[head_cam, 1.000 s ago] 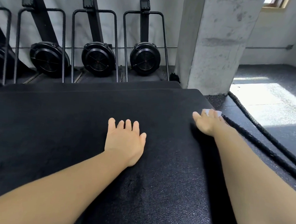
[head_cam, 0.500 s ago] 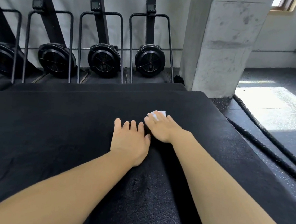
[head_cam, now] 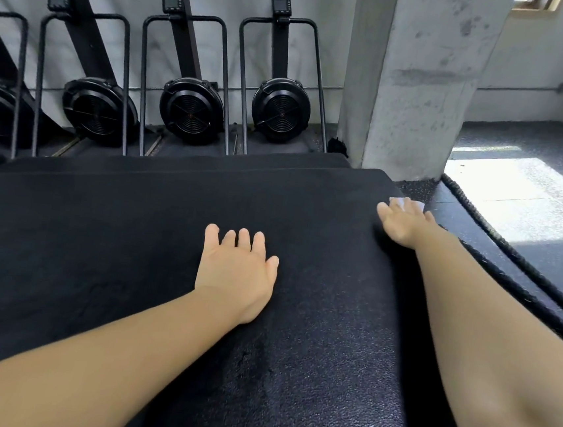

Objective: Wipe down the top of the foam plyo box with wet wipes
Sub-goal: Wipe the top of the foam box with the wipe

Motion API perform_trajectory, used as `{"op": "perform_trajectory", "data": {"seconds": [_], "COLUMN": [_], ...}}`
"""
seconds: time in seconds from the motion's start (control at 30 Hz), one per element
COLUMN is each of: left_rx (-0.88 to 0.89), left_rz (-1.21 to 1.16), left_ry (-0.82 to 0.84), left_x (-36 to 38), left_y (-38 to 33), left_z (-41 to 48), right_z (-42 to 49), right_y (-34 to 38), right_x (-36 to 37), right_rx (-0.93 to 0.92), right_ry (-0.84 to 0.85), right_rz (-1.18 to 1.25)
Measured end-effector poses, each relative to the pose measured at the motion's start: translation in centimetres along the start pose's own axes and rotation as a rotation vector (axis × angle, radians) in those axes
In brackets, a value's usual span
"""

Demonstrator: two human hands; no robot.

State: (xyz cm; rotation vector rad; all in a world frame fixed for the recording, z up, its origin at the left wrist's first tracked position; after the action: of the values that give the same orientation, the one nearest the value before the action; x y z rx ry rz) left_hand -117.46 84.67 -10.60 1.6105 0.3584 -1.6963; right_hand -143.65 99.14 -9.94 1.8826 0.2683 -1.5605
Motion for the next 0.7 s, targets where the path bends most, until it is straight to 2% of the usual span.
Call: {"op": "perform_trajectory", "data": {"seconds": [0.13,0.37,0.47,0.53,0.7], "left_rx": [0.009,0.016,0.023,0.005,-0.031], "left_rz": [0.006,-0.036,-0.051,-0.037,-0.015], "left_ry": [-0.007,-0.006,-0.031,-0.071,-0.053], "left_x": [-0.2,-0.9,-1.6,-2.6,-3.1], "left_y": [0.0,0.1,0.6,0.9,0.0], "left_z": [0.1,-0.1,0.5,1.5,5.4], "right_z": [-1.6,-5.8,-6.7,-6.8,-5.3], "right_y": [3.3,12.2,15.3,15.9,13.7], "right_x": [1.0,4.3,5.9,6.3,4.9], "right_rx": [0.000,-0.216,-0.327,-0.363,-0.402], "right_ry": [0.046,0.130,0.229,0.278,0.235], "right_rz": [-0.034,-0.001,0.018,0.047,-0.058]}}
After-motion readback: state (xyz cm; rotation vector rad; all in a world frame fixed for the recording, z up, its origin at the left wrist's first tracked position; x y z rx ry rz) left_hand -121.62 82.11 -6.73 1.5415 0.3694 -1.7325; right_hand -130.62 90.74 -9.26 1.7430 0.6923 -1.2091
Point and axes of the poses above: each hand's wrist, its own z-axis towards the middle knuckle, its own x-axis out of the palm, y = z × x, the point moved 4 cm from there along z, towards the middle knuckle, and after that the axes turned 12 degrees about -x, right-handed, at the moved point
